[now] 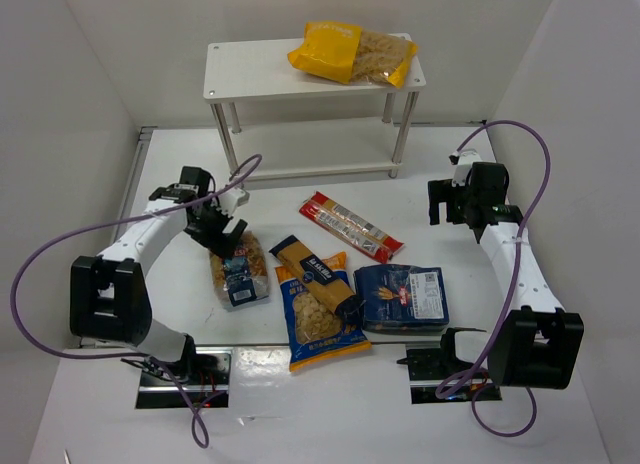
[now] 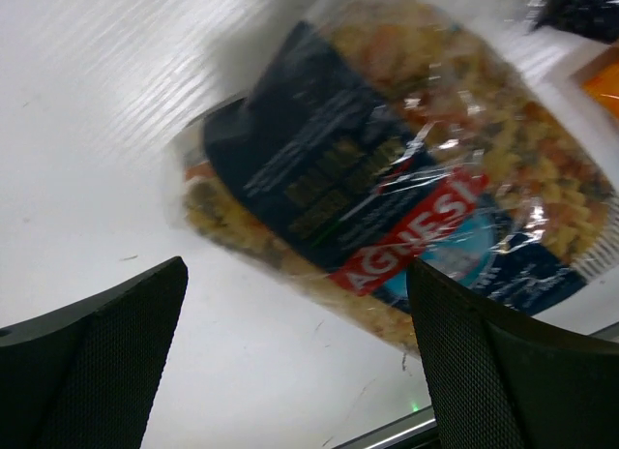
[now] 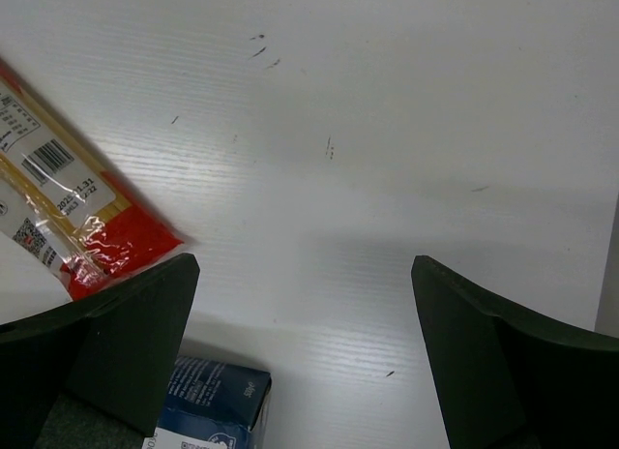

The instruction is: Place and organize the pasta boxes and bags onto the shelf

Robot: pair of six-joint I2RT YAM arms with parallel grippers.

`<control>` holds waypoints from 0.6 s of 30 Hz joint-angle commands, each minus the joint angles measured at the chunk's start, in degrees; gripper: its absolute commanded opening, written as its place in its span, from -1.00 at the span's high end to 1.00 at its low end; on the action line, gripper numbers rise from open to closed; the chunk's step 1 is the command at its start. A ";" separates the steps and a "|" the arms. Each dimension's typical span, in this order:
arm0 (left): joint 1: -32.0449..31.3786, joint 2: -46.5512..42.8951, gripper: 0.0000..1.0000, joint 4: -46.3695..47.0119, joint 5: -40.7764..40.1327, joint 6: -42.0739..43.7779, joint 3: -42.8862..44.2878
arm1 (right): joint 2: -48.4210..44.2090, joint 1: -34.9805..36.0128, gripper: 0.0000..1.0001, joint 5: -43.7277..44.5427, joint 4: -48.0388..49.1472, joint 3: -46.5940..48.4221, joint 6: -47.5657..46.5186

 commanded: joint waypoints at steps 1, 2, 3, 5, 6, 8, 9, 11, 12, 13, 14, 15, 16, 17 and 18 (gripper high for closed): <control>4.39 0.15 -0.99 1.48 1.53 -1.15 -0.18 | -1.91 -0.13 -0.99 -0.92 0.11 -0.32 -0.58; 5.27 0.76 -0.99 2.09 3.10 -1.15 -0.18 | -1.91 -0.13 -0.99 -1.44 0.11 -0.32 -0.58; 6.49 0.77 -0.99 2.61 3.12 -1.15 -0.18 | -1.91 -0.13 -0.99 -1.45 0.11 -0.32 -0.58; 7.03 2.17 -0.99 2.62 5.74 -1.67 -0.18 | -1.91 -0.13 -0.99 -1.45 0.11 -0.32 -0.58; 7.73 2.70 -0.99 2.62 6.45 -1.67 -0.18 | -1.91 -0.13 -0.99 -1.45 0.11 -0.32 -0.58; 7.74 5.07 -0.99 2.10 7.77 -1.15 0.43 | -1.91 -0.13 -0.99 -1.45 0.11 -0.32 -0.58; 7.74 5.94 -0.99 2.09 8.73 -1.15 0.96 | -1.91 -0.13 -0.99 -1.45 0.11 -0.32 -0.58; 8.26 8.05 -0.99 0.52 10.31 -0.54 2.54 | -1.91 -0.13 -0.99 -1.45 0.11 -0.32 -0.58; 8.26 8.67 -0.99 -0.19 11.45 -0.01 3.16 | -1.91 -0.13 -0.99 -1.45 0.11 -0.32 -0.58; 8.26 9.90 -0.99 -0.89 13.55 0.00 3.69 | -1.91 -0.13 -0.99 -1.45 0.11 -0.32 -0.58; 8.26 10.43 -0.99 -0.90 14.71 0.00 4.39 | -1.91 -0.13 -0.99 -1.45 0.11 -0.32 -0.58; 8.26 11.05 -0.99 -0.90 15.33 0.00 4.92 | -1.91 -0.13 -0.99 -1.45 0.11 -0.32 -1.10; 8.87 11.57 -0.99 -1.42 15.86 0.00 4.92 | -1.91 -0.13 -0.99 -1.45 0.11 -0.32 -1.10; 8.88 12.45 -0.99 -1.42 16.64 0.00 5.44 | -1.91 -0.13 -0.99 -1.45 0.11 -0.84 -1.10; 8.88 12.46 -0.99 -1.42 17.26 0.00 5.45 | -1.39 -0.13 -0.99 -1.45 0.11 -0.85 -1.10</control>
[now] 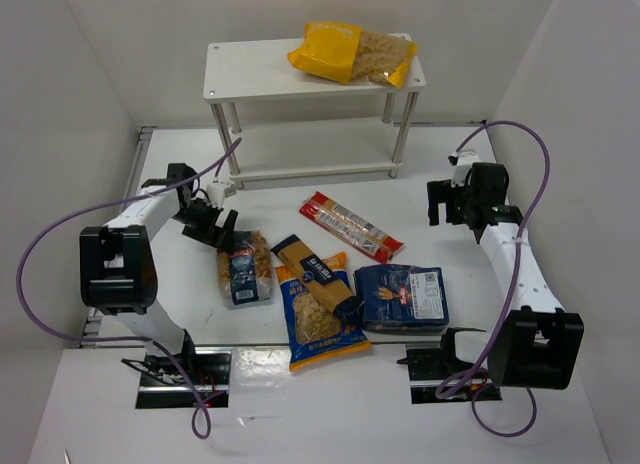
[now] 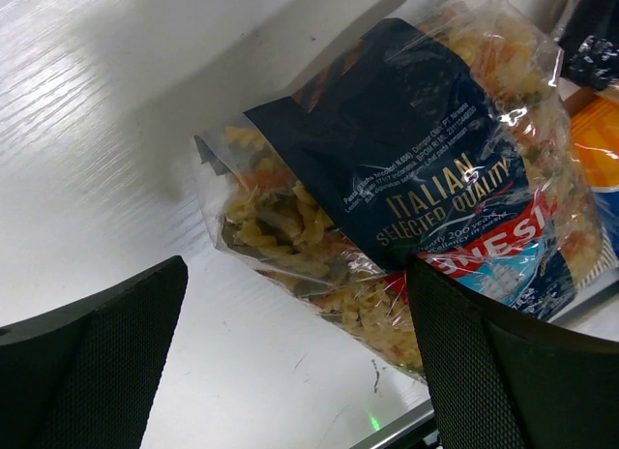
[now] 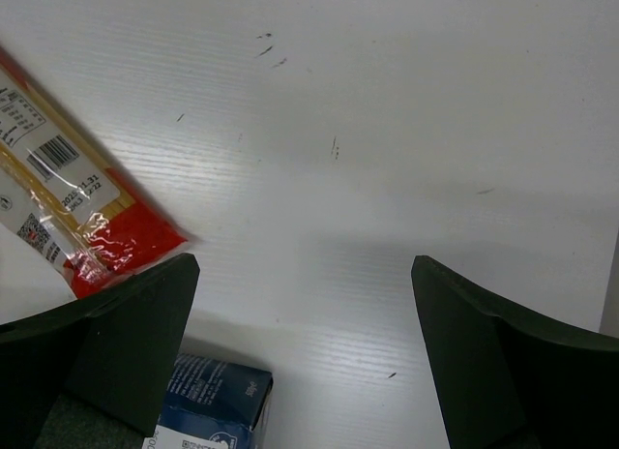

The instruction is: Place and organize the pasta boxes and bags onto the shelf

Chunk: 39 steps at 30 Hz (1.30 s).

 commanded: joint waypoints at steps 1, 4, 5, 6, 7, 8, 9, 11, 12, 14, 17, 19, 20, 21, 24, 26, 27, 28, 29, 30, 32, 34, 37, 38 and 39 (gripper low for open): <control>0.16 2.49 -0.99 -1.03 6.73 0.98 1.77 | -1.29 -0.13 -0.99 -0.53 0.11 -0.80 -0.71; 0.69 3.81 -0.99 -1.56 9.01 1.50 2.30 | -0.77 -0.13 -0.99 -0.53 0.11 -0.80 -0.71; 0.69 4.51 -0.99 -2.25 9.63 1.51 2.83 | -0.77 -0.13 -0.99 -0.53 0.11 -0.80 -0.71; 0.69 5.04 -0.99 -2.96 10.25 2.03 2.84 | -0.77 -0.13 -0.99 -0.53 0.11 -0.80 -0.71; 0.69 6.09 -0.99 -2.96 11.82 2.03 3.36 | -0.25 -0.13 -0.99 -0.53 0.11 -0.80 -0.71; 0.69 6.10 -0.99 -3.66 12.62 2.03 3.89 | -0.24 -0.13 -0.99 -0.53 0.11 -0.80 -0.71; 0.69 7.58 -0.99 -4.28 13.50 2.56 3.89 | -0.24 -0.13 -0.99 -0.53 0.11 -0.80 -0.71; 0.69 8.12 -0.99 -4.98 15.78 2.56 4.42 | -0.24 -0.13 -0.99 -0.53 0.11 -0.80 -0.71; 0.69 8.99 -0.99 -5.68 16.57 3.17 5.11 | -0.24 -0.13 -0.99 -0.53 0.11 -0.80 -0.71; 0.69 9.52 -0.99 -5.69 17.98 3.18 5.65 | -0.24 -0.13 -0.99 -0.53 0.11 -0.80 -0.71; 0.07 9.53 -0.99 -5.69 18.69 2.47 5.65 | -0.24 -0.13 -0.99 -0.53 0.11 -0.80 -0.71; -0.63 9.53 -0.99 -5.69 19.21 2.47 5.65 | 0.28 -0.13 -0.99 -0.53 0.11 -0.80 -0.71; -0.63 9.53 -0.99 -5.69 19.22 1.95 5.65 | 0.29 -0.13 -0.99 -0.53 0.11 -0.80 -0.71; -1.33 9.53 -0.99 -5.69 19.74 1.95 5.65 | 0.29 -0.13 -0.99 -0.53 0.11 -0.80 -0.71; -2.82 10.05 -0.99 -5.08 20.27 0.81 5.65 | 0.29 -0.13 -0.99 -0.53 0.11 -0.80 -0.71; -4.23 10.05 -0.99 -5.07 19.58 0.19 5.65 | 0.29 -0.13 -0.99 -0.53 0.11 -0.80 -0.71; -4.24 10.58 -0.99 -4.55 18.53 -0.51 5.65 | 0.29 -0.13 -0.99 -0.53 0.11 -0.80 -0.71; -5.02 10.58 -0.99 -3.94 17.82 -0.51 5.65 | 0.29 -0.13 -0.99 -0.53 0.11 -0.80 -0.71; -5.72 10.58 -0.89 -3.32 17.20 -1.21 5.13 | 0.29 -0.13 -0.99 -0.53 0.11 -0.80 -0.71; -5.73 10.58 -0.79 -3.32 16.59 -1.22 5.12 | 0.29 -0.13 -0.99 -1.05 0.11 -0.80 -0.71; -6.26 10.58 -0.35 -3.32 16.58 -1.83 5.12 | 0.29 -0.13 -0.99 -1.06 0.11 -0.80 -0.71; -6.78 10.58 0.78 -3.32 15.97 -2.44 5.12 | 0.29 -0.13 -0.99 -1.06 0.11 -0.80 -0.71; -6.78 8.93 1.00 -3.93 17.11 -1.75 5.65 | -0.23 -0.13 -0.99 -1.06 0.11 -0.80 -0.71; -7.31 7.87 1.00 -3.93 17.98 -1.75 6.17 | -0.24 -0.13 -0.99 -1.06 0.11 -0.80 -0.71; -7.31 6.55 1.00 -4.63 18.51 -1.75 6.18 | -0.24 -0.13 -0.99 -1.06 0.11 -0.80 -0.71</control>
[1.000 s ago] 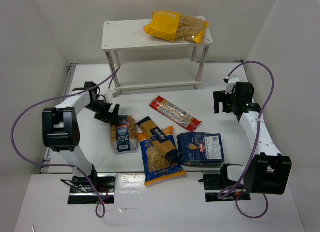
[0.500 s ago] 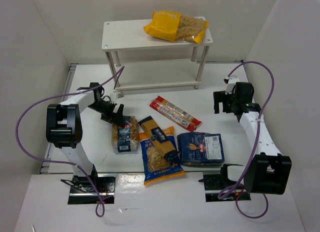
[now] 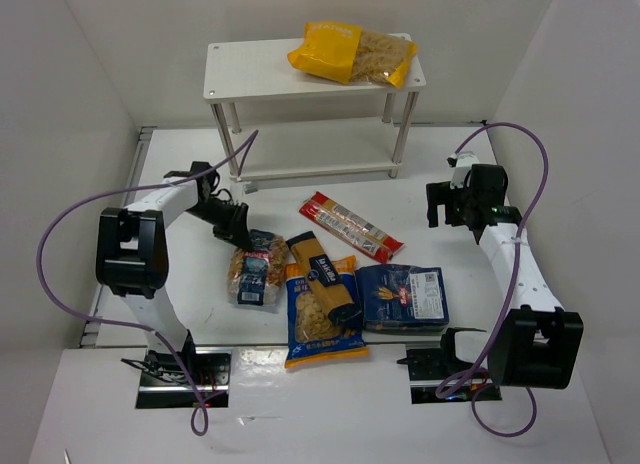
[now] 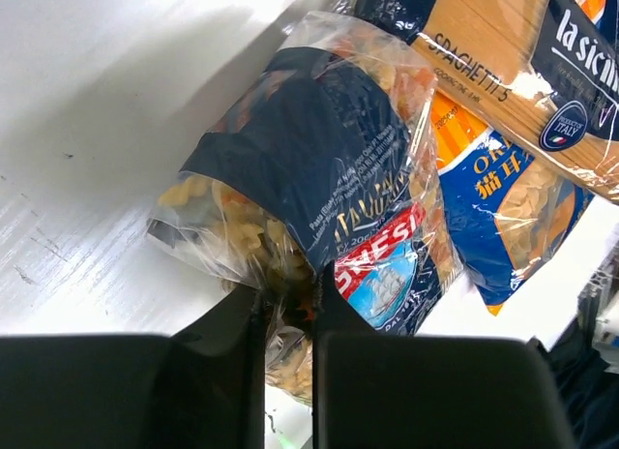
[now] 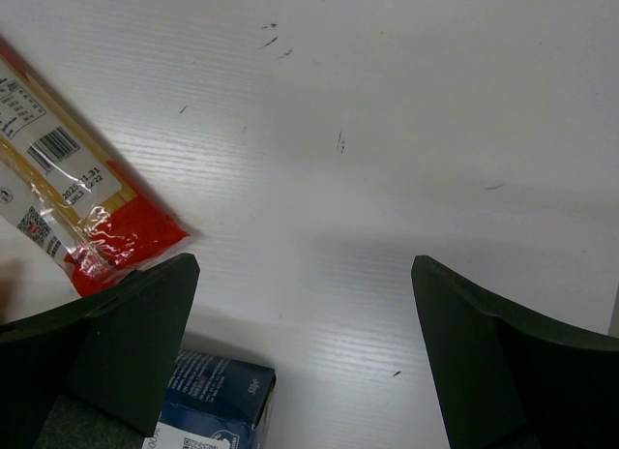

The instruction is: Place and organize the pasta boxes and bags onto the shelf

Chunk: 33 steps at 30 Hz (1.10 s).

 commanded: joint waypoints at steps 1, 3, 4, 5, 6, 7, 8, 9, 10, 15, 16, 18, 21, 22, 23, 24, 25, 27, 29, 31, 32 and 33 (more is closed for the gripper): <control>-1.78 -5.12 1.00 0.72 0.55 1.64 0.12 | -0.89 -0.13 -0.99 -1.08 0.13 0.01 -0.67; -3.01 -8.39 1.00 0.11 1.07 1.64 1.35 | -0.90 -0.13 -0.99 -1.08 0.13 0.01 -0.67; -3.01 -11.45 1.00 0.11 1.60 1.64 1.87 | -0.90 -0.13 -0.99 -1.08 0.13 0.01 -1.19; -3.88 -13.04 1.00 -0.59 1.61 1.64 1.88 | -1.42 -0.13 -0.99 -1.08 0.13 0.01 -1.19; -4.76 -16.19 1.00 -0.60 1.61 1.64 2.66 | -1.43 -0.13 -0.99 -1.08 0.13 0.01 -1.19; -4.77 -17.88 1.00 -0.60 1.61 0.86 3.19 | -1.43 -0.13 -0.99 -1.08 0.13 0.01 -1.19; -5.38 -19.46 1.00 -0.60 2.13 0.85 3.20 | -1.95 -0.13 -0.99 -1.08 0.13 0.01 -1.19; -6.17 -22.35 1.00 -0.60 2.13 0.85 3.20 | -1.95 -0.13 -0.99 -1.69 0.13 0.01 -1.19; -6.18 -23.68 1.00 0.01 2.13 0.85 3.72 | -1.95 -0.13 -0.99 -1.70 0.13 0.01 -1.19; -7.41 -28.70 1.00 1.34 2.13 0.06 3.72 | -3.01 -0.13 -0.99 -5.55 0.13 0.01 -1.90; -7.93 -29.49 1.00 1.34 2.13 0.06 3.72 | -3.53 -0.13 -0.99 -6.78 0.13 0.01 -2.42; -7.93 -30.11 1.00 1.34 2.13 0.06 4.25 | -4.85 -0.13 -0.99 -11.16 -0.39 0.01 -3.65; -7.93 -31.77 1.00 2.47 3.45 0.06 4.25 | -7.48 -0.13 -0.99 -17.14 -1.01 0.53 -6.28; -7.93 -32.74 1.00 3.17 3.45 0.06 4.25 | -8.36 -0.13 -0.99 -21.95 -1.71 0.53 -7.25; -7.93 -33.62 1.00 3.70 3.45 -0.64 4.86 | -10.02 -0.13 -0.99 -24.26 -1.71 0.53 -8.83; -7.93 -33.63 1.00 4.23 3.45 -0.64 4.87 | -10.04 -0.13 -0.99 -28.90 -2.58 0.53 -9.80; -7.93 -34.24 1.00 4.24 3.45 -0.64 5.65 | -10.04 -0.13 -0.99 -31.47 -3.46 1.06 -10.68; -7.93 -34.77 1.00 4.76 3.97 -1.78 7.14 | -9.51 -0.13 -0.99 -36.74 -5.05 2.46 -12.27; -7.32 -34.77 1.00 5.29 4.94 -1.78 8.20 | -8.03 0.40 -0.99 -38.69 -5.58 2.99 -12.96; -6.53 -34.77 1.00 5.29 7.14 -2.58 9.87 | -7.49 2.84 -0.99 -39.40 -6.55 4.31 -14.29; -5.75 -34.77 1.00 5.29 7.84 -3.10 10.40 | -6.88 4.52 -0.99 -39.40 -6.55 4.31 -14.81; -5.04 -34.77 1.00 5.81 8.98 -3.10 10.93 | -6.35 6.45 -0.99 -38.45 -7.16 5.70 -15.34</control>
